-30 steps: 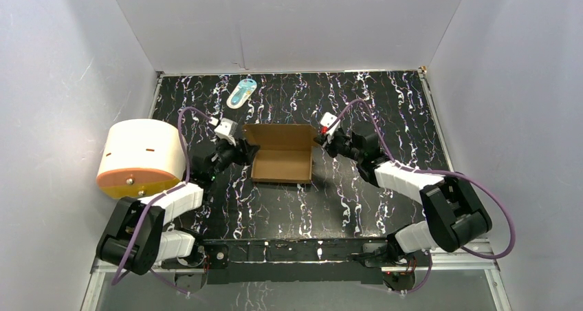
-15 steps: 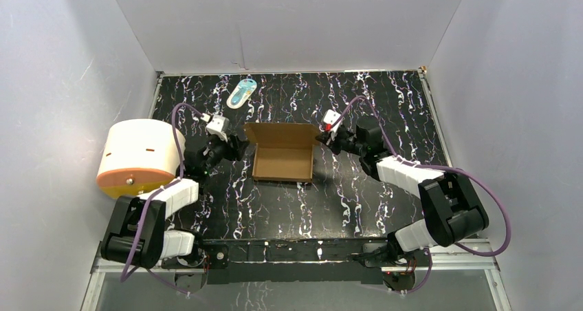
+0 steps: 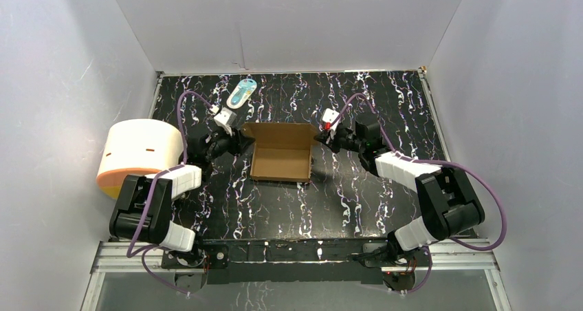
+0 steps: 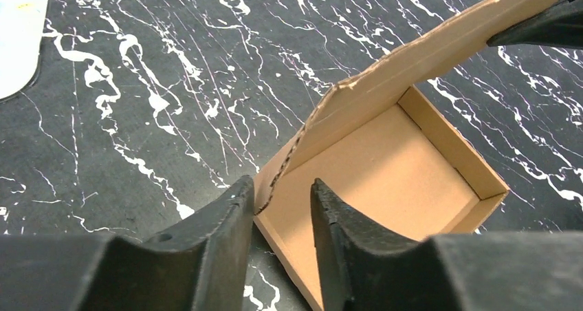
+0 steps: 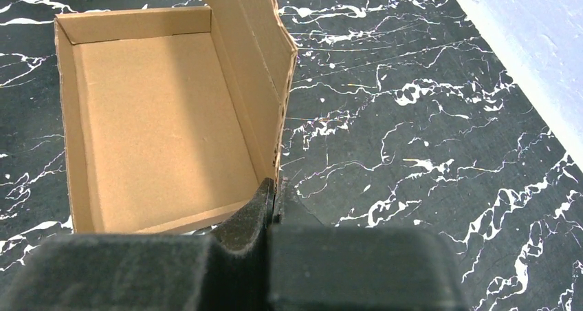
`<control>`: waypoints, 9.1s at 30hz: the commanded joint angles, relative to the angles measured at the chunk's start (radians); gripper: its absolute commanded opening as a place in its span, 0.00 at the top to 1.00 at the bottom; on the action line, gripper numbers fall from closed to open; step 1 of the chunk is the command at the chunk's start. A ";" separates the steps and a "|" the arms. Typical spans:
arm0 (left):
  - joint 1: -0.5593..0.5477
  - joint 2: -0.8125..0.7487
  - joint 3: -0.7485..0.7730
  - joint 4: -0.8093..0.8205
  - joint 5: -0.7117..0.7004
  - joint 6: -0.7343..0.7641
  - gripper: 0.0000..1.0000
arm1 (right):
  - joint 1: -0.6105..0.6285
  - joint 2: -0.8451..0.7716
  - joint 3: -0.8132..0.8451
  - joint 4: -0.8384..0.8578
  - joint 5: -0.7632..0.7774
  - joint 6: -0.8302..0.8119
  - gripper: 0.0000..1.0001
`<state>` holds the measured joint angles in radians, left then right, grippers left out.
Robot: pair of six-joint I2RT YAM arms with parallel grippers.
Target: Fold the paper box
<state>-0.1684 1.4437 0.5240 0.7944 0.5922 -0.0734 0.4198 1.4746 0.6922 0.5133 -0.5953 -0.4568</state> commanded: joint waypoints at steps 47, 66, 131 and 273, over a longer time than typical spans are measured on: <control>-0.441 -0.071 -0.116 0.103 -0.786 -0.372 0.92 | 0.579 0.118 0.009 0.104 1.495 0.904 0.95; -0.488 -0.174 -0.298 0.104 -0.774 -0.431 0.88 | 0.665 0.125 -0.146 0.084 1.603 1.062 0.91; -0.353 -0.207 0.067 -0.750 -0.578 -0.495 0.57 | 0.319 -0.106 0.013 -0.429 0.744 0.808 0.45; -0.225 -0.565 0.237 -1.148 -0.644 -0.372 0.15 | 0.763 0.201 0.224 -0.503 0.939 -0.053 0.20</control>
<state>-0.4194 0.8162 0.6704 -0.3489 -0.1020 -0.4984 1.1431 1.6600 0.8761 0.0322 0.2520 -0.4473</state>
